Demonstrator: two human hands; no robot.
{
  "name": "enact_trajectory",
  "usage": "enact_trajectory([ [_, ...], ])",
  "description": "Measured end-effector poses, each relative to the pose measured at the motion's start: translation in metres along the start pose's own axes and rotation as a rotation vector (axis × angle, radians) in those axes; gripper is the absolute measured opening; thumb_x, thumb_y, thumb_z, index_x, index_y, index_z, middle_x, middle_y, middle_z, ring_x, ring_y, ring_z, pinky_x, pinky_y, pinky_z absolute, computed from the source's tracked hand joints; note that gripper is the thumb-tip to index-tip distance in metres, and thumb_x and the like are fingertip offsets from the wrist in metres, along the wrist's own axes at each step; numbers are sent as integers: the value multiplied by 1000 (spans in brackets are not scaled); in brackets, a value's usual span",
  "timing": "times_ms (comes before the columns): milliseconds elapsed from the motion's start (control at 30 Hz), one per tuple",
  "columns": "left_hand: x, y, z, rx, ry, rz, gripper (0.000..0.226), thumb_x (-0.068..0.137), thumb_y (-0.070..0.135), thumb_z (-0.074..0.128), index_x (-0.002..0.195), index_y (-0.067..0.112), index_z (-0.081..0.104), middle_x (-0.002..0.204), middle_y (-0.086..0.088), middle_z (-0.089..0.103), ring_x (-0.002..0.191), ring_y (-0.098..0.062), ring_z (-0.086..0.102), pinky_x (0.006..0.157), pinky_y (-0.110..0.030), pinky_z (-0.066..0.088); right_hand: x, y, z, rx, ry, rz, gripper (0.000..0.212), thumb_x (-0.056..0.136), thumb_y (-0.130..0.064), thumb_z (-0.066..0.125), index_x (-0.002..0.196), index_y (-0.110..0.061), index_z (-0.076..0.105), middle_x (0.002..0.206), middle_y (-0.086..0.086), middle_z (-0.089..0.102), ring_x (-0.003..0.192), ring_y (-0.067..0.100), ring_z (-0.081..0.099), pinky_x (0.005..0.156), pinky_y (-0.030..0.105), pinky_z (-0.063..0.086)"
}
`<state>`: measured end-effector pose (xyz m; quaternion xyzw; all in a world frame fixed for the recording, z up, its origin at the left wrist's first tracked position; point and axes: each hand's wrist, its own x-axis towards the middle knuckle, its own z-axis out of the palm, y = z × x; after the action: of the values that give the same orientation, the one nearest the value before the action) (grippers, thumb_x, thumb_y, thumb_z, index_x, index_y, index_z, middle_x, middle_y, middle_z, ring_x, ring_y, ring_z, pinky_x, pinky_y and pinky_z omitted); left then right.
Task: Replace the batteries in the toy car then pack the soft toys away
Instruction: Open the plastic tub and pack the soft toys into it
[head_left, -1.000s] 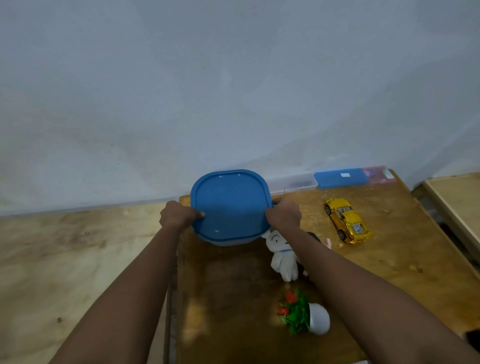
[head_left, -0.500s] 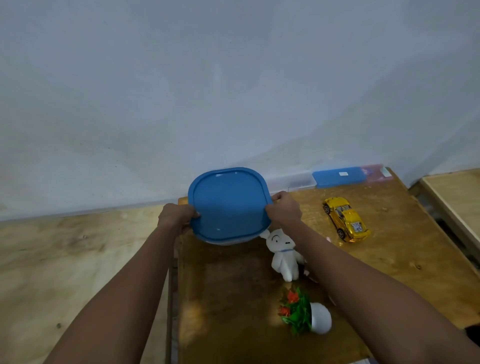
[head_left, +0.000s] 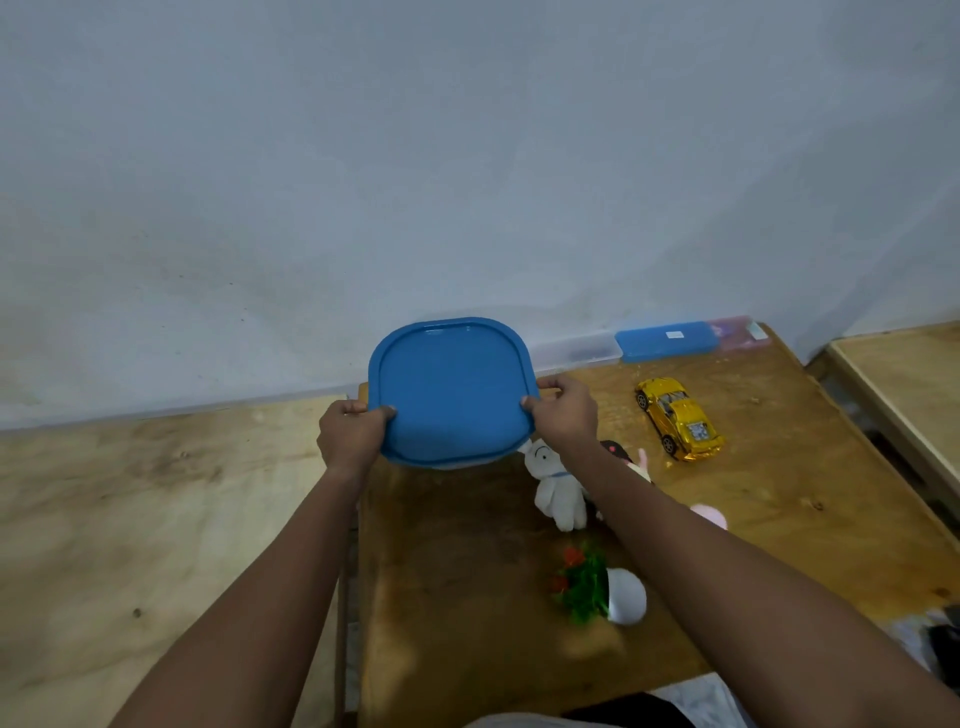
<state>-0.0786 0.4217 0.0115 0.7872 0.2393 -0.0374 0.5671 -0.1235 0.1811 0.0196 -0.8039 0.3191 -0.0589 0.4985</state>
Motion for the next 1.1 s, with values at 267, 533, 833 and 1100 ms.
enact_trajectory([
  [267, -77, -31, -15, -14, 159, 107, 33, 82, 24, 77, 106, 11, 59, 98, -7, 66, 86, -21, 62, 78, -36, 54, -58, 23, -27, 57, -36, -113, 28, 88, -19, 71, 114, -20, 62, 90, 1, 64, 75, 10, 63, 59, 27, 54],
  [533, -159, -77, -38, 55, 243, 167, 31, 80, 17, 75, 109, 14, 63, 91, 0, 65, 83, -21, 63, 74, -33, 53, -121, 64, -49, -125, -102, -146, 34, 85, -24, 73, 117, -17, 62, 97, 2, 68, 87, 18, 61, 68, 26, 45],
  [833, -205, -143, -64, 209, 244, 152, 40, 87, 18, 71, 127, 14, 66, 118, -8, 72, 97, -28, 69, 91, -43, 57, -165, 114, -36, -625, -118, -500, 45, 77, -31, 70, 120, -23, 65, 96, 6, 69, 91, 29, 61, 68, 35, 49],
  [1100, -188, -159, -58, 305, 191, 124, 36, 91, 16, 65, 127, 16, 66, 119, -9, 72, 107, -32, 66, 95, -43, 52, -162, 112, -16, -964, -92, -671, 29, 77, -12, 59, 100, -23, 73, 75, 11, 61, 78, 30, 55, 61, 32, 32],
])
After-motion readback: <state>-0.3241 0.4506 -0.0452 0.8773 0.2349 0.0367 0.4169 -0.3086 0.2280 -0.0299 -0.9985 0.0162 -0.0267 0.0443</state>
